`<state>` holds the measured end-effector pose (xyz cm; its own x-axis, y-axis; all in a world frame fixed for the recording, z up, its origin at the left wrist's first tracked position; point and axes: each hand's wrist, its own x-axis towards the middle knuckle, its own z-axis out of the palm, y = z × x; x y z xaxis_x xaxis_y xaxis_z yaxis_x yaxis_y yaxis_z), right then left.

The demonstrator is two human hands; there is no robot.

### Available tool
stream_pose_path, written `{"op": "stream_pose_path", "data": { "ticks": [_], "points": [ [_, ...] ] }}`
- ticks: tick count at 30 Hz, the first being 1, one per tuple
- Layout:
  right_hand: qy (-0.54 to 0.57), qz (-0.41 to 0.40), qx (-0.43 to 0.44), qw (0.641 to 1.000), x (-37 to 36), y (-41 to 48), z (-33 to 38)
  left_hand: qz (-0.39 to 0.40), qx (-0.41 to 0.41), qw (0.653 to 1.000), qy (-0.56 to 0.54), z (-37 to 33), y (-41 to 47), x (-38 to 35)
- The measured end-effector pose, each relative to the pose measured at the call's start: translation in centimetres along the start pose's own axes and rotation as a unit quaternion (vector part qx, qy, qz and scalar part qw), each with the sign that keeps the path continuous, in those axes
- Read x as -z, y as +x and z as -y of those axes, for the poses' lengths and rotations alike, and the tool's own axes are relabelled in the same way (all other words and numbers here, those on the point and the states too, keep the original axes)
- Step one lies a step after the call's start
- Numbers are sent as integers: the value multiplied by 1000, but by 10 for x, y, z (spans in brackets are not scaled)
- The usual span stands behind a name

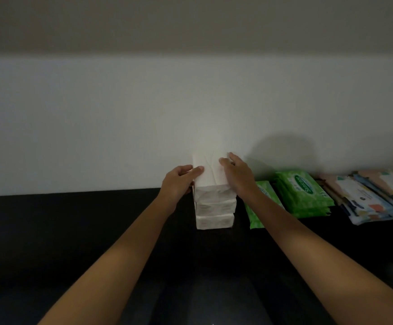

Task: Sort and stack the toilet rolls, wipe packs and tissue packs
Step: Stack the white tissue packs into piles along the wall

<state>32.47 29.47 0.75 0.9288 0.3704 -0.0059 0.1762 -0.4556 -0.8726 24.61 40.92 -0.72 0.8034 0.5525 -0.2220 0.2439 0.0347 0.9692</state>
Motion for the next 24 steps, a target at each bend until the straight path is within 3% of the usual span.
{"op": "stream_pose_path", "data": {
  "ticks": [5,12,17,24],
  "points": [
    [33,-19,-9,999,18,-8,-2,-37,-38,998,36,-7,-9,4],
    [30,-51,11,998,79,-39,-23,-119,-198,971,70,-38,-50,-17],
    [33,-77,-6,996,130,-58,-46,-52,-238,968,51,-53,-78,-75],
    [19,-144,-54,988,228,-83,-104,51,-199,977,60,-35,-97,-197]
  ]
}}
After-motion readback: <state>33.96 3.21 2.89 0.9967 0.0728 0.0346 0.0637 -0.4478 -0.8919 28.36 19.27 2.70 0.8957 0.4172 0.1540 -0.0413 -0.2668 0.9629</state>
